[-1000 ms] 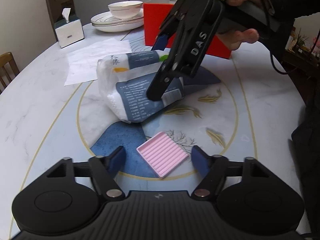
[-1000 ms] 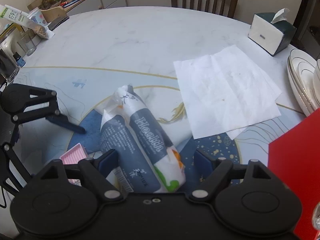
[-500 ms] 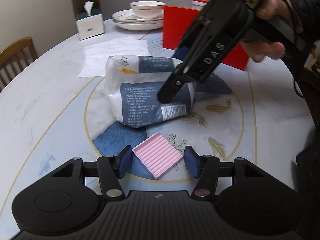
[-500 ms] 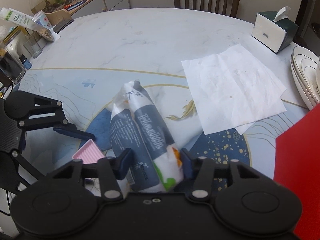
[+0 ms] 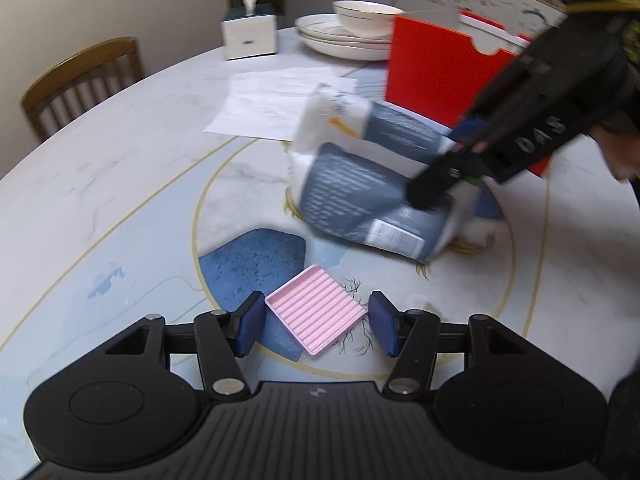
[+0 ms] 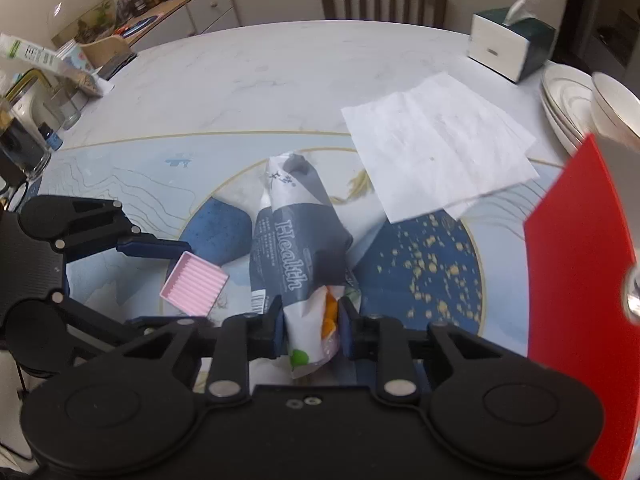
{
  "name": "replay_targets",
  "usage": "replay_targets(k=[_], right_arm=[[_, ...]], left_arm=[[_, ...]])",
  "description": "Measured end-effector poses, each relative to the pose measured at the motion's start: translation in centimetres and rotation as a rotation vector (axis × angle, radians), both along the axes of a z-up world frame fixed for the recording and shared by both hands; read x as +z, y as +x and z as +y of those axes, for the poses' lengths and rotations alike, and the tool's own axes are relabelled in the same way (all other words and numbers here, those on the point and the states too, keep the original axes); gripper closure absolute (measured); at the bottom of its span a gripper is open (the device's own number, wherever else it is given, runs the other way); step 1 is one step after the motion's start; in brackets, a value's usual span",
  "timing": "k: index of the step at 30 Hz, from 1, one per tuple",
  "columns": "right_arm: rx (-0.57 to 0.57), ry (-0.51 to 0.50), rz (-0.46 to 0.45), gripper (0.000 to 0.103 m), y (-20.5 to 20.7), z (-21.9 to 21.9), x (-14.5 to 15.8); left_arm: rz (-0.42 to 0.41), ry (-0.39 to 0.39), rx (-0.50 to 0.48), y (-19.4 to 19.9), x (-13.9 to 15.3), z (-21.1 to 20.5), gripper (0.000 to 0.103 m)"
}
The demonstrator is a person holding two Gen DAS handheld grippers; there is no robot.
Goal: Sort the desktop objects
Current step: 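Carry the pink soap dish with the left tool while the right tool carries the tissue pack into the shoebox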
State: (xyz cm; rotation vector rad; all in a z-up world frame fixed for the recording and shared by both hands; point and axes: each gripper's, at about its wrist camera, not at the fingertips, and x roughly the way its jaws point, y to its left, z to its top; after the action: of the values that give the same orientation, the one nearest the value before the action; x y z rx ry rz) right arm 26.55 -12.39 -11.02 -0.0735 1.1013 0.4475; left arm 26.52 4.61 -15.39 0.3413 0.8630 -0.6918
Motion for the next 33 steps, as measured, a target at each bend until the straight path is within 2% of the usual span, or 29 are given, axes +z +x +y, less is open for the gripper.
replay_targets(k=[9,17,24,33], right_arm=[[-0.037,0.007,-0.004,0.081,-1.9,-1.2,0.7],[-0.054,0.040,-0.015,0.081,-3.4,-2.6,1.7],[-0.054,0.072,-0.030,0.081,-4.6,-4.4,3.6],[-0.051,0.136,-0.046,0.081,-6.1,-8.7,6.0]], left_arm=[[0.027,-0.021,0.127,-0.8,0.2,-0.1,0.047],[0.045,-0.051,0.177,-2.4,1.2,-0.3,0.047],[0.024,-0.095,0.212,-3.8,4.1,-1.3,0.047],[-0.050,-0.125,0.222,-5.2,8.4,-5.7,0.047]])
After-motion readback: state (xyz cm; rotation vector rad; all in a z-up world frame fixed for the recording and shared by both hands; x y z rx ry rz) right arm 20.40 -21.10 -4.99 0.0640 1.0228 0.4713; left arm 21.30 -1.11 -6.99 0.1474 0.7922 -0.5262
